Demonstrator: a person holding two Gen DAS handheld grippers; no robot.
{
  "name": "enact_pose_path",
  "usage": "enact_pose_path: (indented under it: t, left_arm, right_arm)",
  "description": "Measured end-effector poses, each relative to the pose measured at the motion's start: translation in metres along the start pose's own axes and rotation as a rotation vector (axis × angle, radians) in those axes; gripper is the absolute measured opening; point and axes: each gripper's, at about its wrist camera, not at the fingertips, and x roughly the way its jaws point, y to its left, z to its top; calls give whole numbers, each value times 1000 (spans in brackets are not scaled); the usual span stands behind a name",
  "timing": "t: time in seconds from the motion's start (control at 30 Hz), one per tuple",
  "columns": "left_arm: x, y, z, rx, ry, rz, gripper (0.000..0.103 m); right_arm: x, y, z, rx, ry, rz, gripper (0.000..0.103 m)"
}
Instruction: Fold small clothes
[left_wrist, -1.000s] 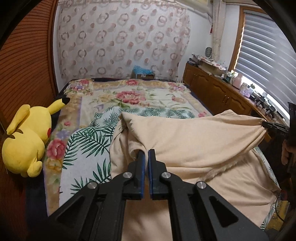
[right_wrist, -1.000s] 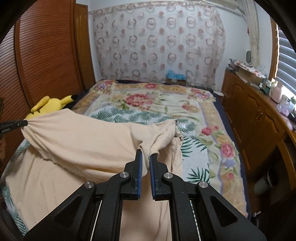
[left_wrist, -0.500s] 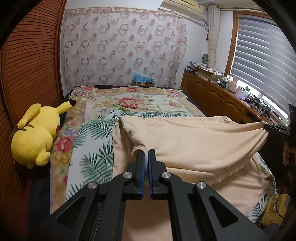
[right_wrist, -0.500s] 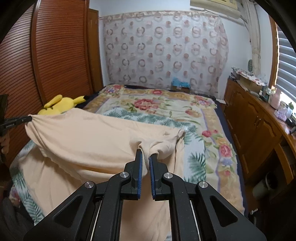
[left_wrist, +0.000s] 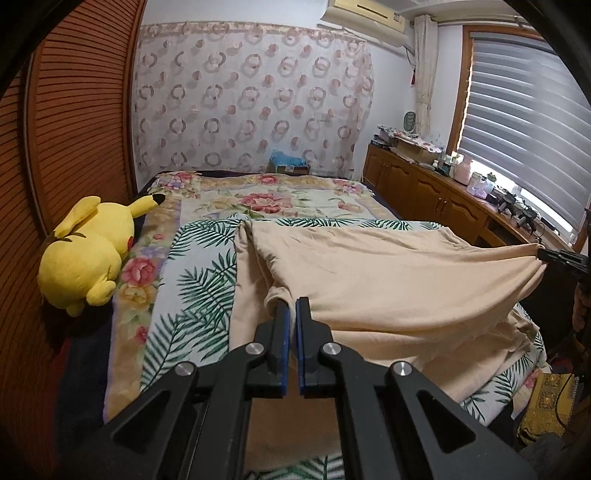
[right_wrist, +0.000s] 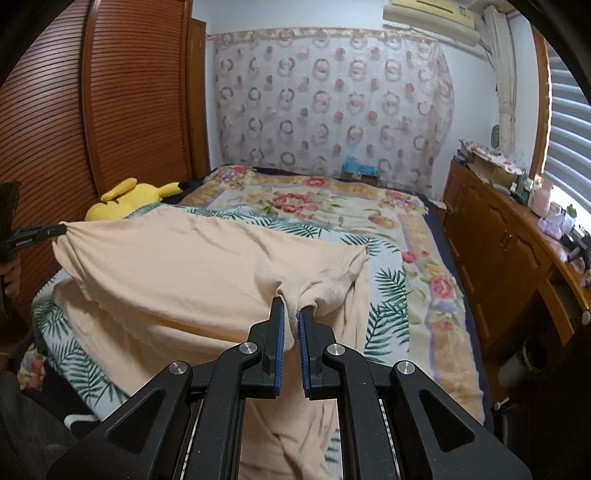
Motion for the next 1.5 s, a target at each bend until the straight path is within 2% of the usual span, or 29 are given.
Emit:
enact_pose_path:
  t: [0.1,0.23,0.27,0.4,0.53,0.57,0.77,1.03,1.33,1.5]
  left_arm:
    - [2,3,-13,-9,31,25,1]
    - [24,10,-35,3,107,75,5]
    - [29,12,-40,1,122,78,6]
    - [36,18,-53,-29,151,76,21]
    - [38,20,-58,-35,163,82,31]
    - [38,19,-59,-35,164,81,36]
    - [43,18,-64,-21,193,75,49]
    - [47,14,-71,-7,218,93,50]
    - [49,13,-77,3,240,96,50]
    - [49,13,-80,1,244,92,50]
  right_arm:
    - [-8,2,-6,3,17,-3,5]
    - [8,4,-31,18,105,2,6]
    - [13,4,-35,24,124,1,13]
    - [31,-4,-55,49,165,-44,23]
    - [38,-10,-58,64,145,-63,44]
    - [40,-12,-58,76,132,-56,45]
    - [59,4,-52,82,100,-7,49]
    - [97,30,-60,30,175,58,50]
    - [113,41,-70,-30,241,32,51]
    - [116,36,-70,-20,247,50,58]
